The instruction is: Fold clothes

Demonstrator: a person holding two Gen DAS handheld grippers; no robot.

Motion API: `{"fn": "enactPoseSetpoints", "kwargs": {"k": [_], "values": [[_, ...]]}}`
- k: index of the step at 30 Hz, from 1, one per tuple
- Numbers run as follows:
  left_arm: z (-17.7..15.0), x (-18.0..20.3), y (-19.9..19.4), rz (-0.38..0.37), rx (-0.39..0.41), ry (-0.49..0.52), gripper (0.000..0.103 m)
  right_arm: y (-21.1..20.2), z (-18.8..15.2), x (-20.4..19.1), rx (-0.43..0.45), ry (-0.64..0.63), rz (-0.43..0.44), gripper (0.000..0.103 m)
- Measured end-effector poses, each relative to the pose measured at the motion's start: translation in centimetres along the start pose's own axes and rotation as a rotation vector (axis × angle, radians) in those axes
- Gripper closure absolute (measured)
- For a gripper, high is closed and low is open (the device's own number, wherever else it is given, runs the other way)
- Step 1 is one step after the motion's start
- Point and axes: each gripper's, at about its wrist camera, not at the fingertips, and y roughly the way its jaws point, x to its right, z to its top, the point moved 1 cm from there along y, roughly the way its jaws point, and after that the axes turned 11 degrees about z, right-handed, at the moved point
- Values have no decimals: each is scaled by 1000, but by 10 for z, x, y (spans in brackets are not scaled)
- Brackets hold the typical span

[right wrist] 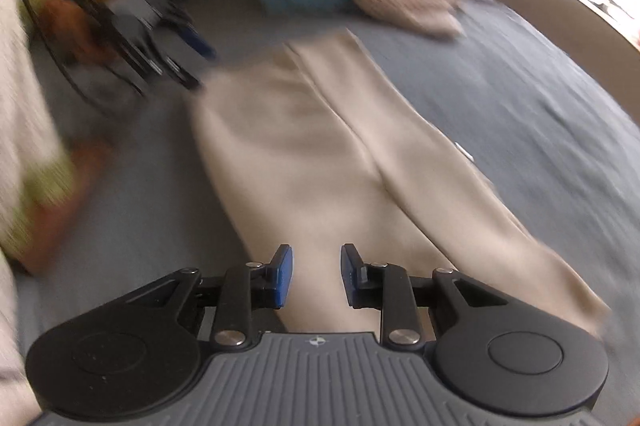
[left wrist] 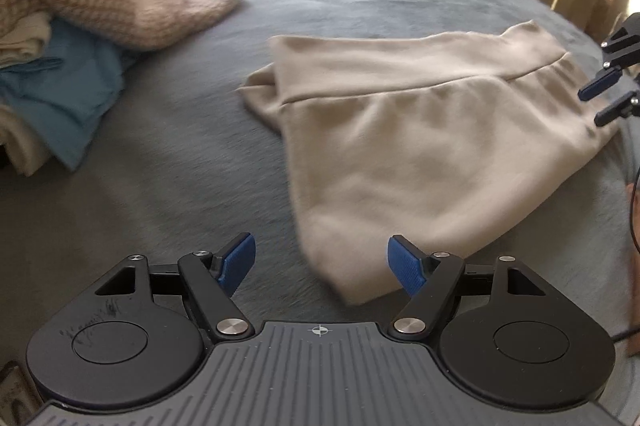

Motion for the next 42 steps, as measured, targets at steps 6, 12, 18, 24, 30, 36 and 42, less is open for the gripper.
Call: {"fn": "enactPoseSetpoints", "kwargs": {"k": [6, 12, 18, 24, 30, 36, 42], "values": [[1, -14, -4, 57, -5, -9, 30, 42, 17, 1, -12, -36, 89, 75], [18, -18, -9, 40, 64, -39, 30, 18, 47, -18, 110, -66, 112, 77], [50, 12, -5, -79, 143, -50, 30, 76, 37, -21, 135, 25, 71, 75], [57, 57, -7, -220, 165, 1, 30, 28, 26, -19, 223, 129, -37, 76], [43, 102, 7, -167, 171, 172, 31, 8, 3, -9, 231, 253, -91, 76], [29, 103, 25, -58, 157, 233, 29, 25, -13, 6, 198, 343, -78, 77], [31, 84, 3, -108, 136, 131, 29, -4, -13, 4, 223, 344, -115, 76]]}}
